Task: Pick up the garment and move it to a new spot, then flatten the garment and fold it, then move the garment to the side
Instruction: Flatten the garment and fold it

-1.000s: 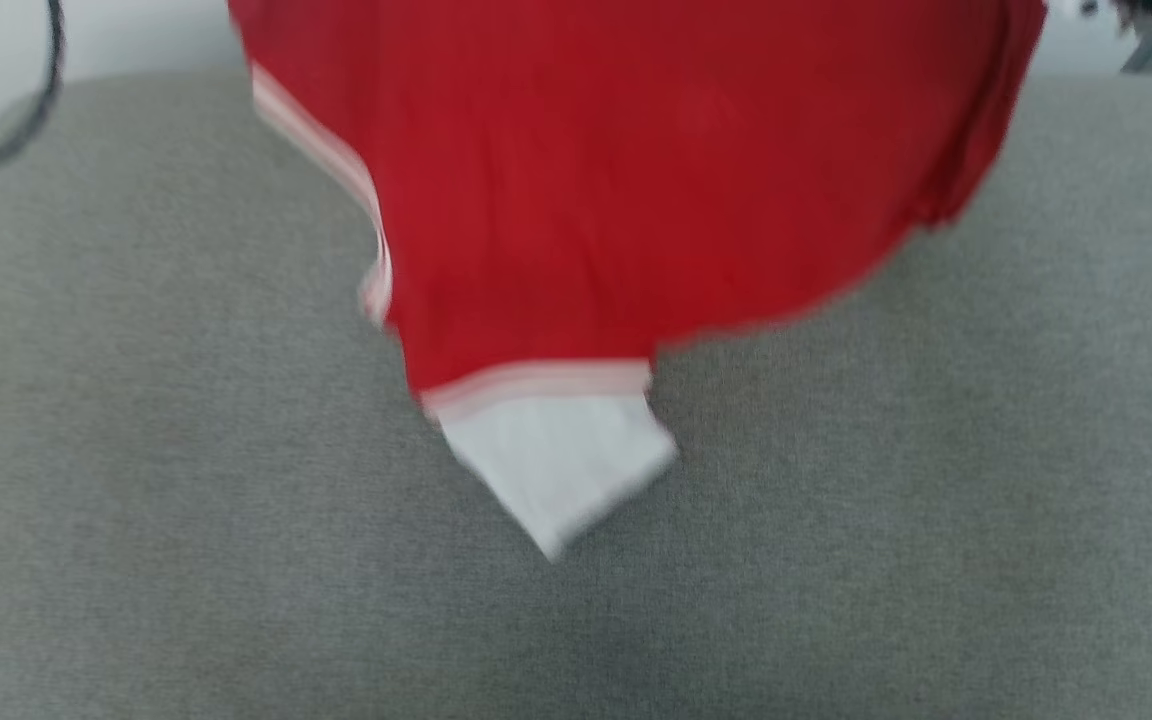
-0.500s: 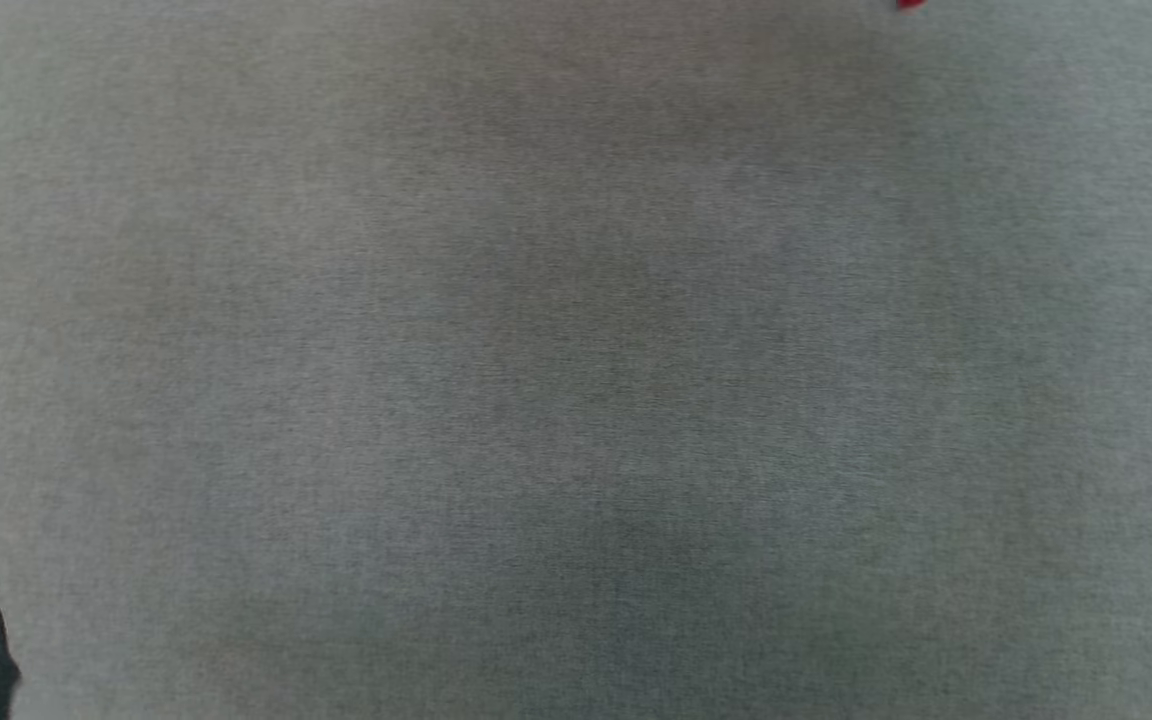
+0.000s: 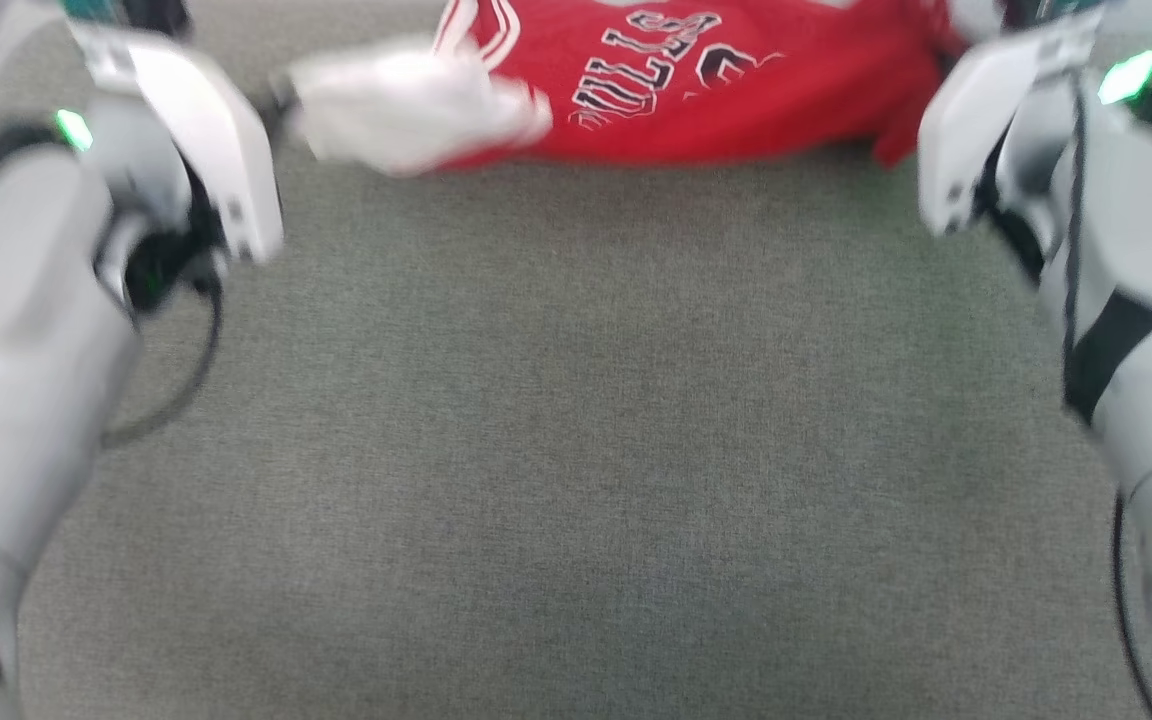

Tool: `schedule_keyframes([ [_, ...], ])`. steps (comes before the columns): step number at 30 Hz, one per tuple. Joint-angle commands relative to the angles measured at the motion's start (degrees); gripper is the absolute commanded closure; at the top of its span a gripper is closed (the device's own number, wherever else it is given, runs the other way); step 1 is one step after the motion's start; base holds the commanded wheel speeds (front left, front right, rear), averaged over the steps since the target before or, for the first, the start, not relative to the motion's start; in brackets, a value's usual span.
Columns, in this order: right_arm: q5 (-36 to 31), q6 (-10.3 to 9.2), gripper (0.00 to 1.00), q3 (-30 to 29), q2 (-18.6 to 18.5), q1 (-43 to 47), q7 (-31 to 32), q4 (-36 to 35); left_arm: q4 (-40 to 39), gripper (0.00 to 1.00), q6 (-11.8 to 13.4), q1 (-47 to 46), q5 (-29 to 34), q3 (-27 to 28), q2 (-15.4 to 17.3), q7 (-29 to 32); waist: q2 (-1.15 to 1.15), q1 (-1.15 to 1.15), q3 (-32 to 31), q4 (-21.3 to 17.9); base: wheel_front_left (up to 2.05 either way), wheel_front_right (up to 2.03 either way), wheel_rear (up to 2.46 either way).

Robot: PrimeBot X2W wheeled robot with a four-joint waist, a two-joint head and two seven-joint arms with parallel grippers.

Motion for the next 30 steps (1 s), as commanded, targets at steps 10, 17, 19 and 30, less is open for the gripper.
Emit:
schedule_keyframes([
  [10, 14.3, -0.02, 1.0, 9.3, -1.6, 15.9, 8.9, -9.7, -14.0, 1.0, 3.6, 16.3, -7.2, -1.5, 7.0, 9.2, 0.0, 0.0, -4.0, -0.1, 0.0, 0.0, 0.0],
  [17, 24.4, -0.02, 1.0, 15.5, -10.5, 30.2, 17.1, -28.3, -34.1, 1.0, 14.3, 28.4, -11.2, -1.1, 15.2, 12.8, 0.0, 0.0, -4.9, -0.2, 0.0, 0.0, 0.0],
  [19, 26.4, -0.02, 1.0, 15.4, -13.3, 34.1, 19.8, -33.9, -40.0, 1.0, 17.7, 31.8, -11.9, -0.9, 17.8, 13.4, 0.0, 0.0, -4.9, -0.2, 0.0, 0.0, 0.0],
  [30, 32.4, -0.02, 1.0, 9.2, -24.4, 54.6, 37.0, -61.1, -65.2, 1.0, 33.4, 46.7, -17.1, -1.3, 28.6, 15.2, 0.0, 0.0, -6.1, -0.4, 0.0, 0.0, 0.0],
])
